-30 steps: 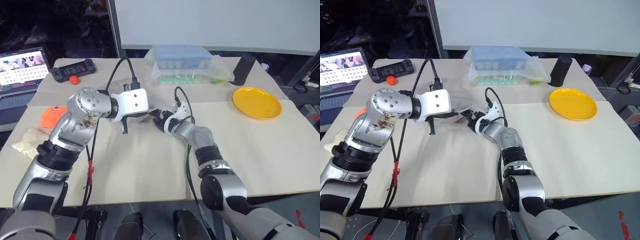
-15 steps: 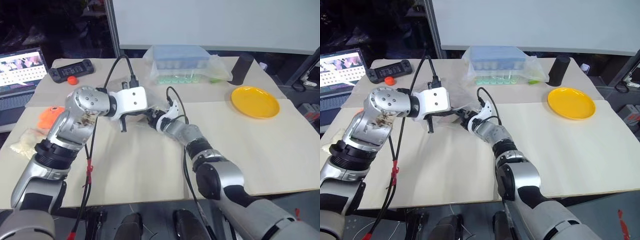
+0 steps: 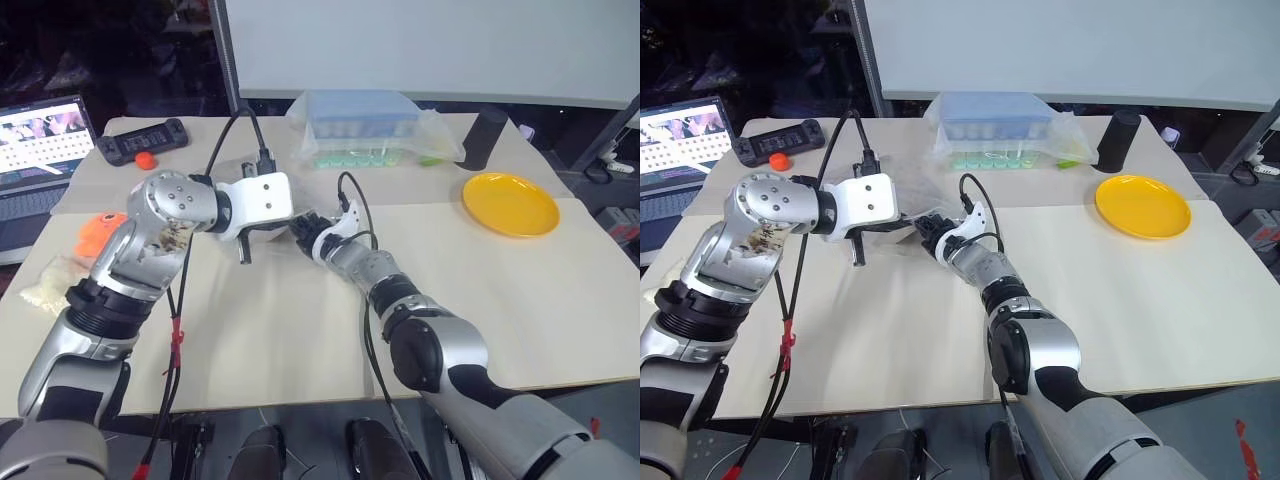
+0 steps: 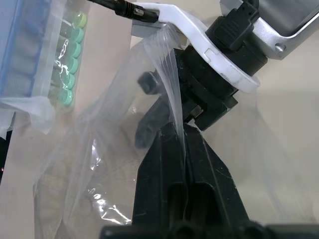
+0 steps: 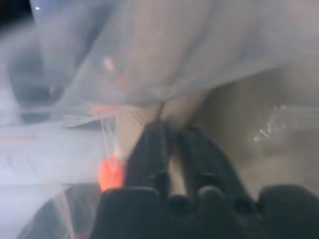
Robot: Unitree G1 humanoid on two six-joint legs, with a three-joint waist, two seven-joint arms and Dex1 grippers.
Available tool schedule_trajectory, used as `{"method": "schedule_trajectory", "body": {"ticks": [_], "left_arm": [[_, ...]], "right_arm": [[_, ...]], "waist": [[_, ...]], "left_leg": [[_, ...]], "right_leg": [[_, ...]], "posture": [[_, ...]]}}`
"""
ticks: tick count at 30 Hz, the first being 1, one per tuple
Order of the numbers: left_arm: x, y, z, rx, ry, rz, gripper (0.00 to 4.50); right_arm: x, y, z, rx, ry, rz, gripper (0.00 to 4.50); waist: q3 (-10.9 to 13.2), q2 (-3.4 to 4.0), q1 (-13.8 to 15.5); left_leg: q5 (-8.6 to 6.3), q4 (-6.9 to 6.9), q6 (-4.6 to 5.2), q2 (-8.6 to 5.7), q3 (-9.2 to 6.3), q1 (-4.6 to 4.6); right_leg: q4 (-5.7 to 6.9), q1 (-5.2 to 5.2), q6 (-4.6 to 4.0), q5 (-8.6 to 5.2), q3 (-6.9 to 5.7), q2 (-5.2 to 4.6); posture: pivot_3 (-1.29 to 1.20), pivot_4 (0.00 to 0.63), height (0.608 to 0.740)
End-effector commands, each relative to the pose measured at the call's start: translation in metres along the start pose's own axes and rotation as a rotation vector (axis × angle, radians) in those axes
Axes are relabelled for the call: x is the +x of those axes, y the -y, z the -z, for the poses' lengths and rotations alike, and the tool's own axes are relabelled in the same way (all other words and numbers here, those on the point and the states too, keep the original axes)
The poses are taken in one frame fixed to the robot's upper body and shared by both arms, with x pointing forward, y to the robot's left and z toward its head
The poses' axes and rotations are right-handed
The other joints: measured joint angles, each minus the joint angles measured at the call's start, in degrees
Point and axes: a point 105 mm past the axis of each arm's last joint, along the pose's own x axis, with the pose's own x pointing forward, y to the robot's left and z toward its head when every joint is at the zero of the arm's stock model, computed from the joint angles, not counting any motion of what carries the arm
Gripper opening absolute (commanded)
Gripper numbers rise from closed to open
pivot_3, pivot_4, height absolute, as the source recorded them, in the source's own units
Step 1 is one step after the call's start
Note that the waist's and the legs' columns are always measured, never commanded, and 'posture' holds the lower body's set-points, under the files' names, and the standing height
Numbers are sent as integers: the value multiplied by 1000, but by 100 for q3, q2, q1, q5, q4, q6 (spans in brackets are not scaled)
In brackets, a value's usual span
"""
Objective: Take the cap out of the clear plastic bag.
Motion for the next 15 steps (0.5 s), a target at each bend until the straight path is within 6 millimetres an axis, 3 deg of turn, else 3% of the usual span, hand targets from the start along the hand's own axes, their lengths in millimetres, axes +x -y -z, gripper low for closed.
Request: {"method": "schedule_trajectory", "body": {"ticks": [1, 5, 10, 15], "left_arm": [[-12, -12, -10, 46, 12, -62, 0], [-11, -12, -7, 66, -2, -68, 0], [-9, -9, -1, 68, -10, -75, 0], [0, -1, 10, 60, -14, -84, 0]], "right_arm": [[20, -55, 60, 15, -118, -130, 37], [19, -54, 58, -63, -140, -132, 37], [10, -43, 38, -81, -169, -98, 37], [-27, -52, 8, -1, -159, -89, 37]], "waist": [[0, 0, -1], [0, 0, -5], [0, 0, -8], [1, 1, 47]], "left_leg": [[0, 0, 0, 0, 0, 0], [0, 0, 0, 0, 0, 0], [0, 0, 0, 1, -1, 1], [0, -2, 0, 8, -30, -8]], "right_leg": [[0, 0, 0, 0, 0, 0], [1, 0, 0, 0, 0, 0], [2, -1, 0, 0, 1, 0], [4, -9, -1, 0, 0, -9]], "posture": [[0, 150, 740], [0, 150, 740], [0, 150, 740], [0, 150, 740]]}}
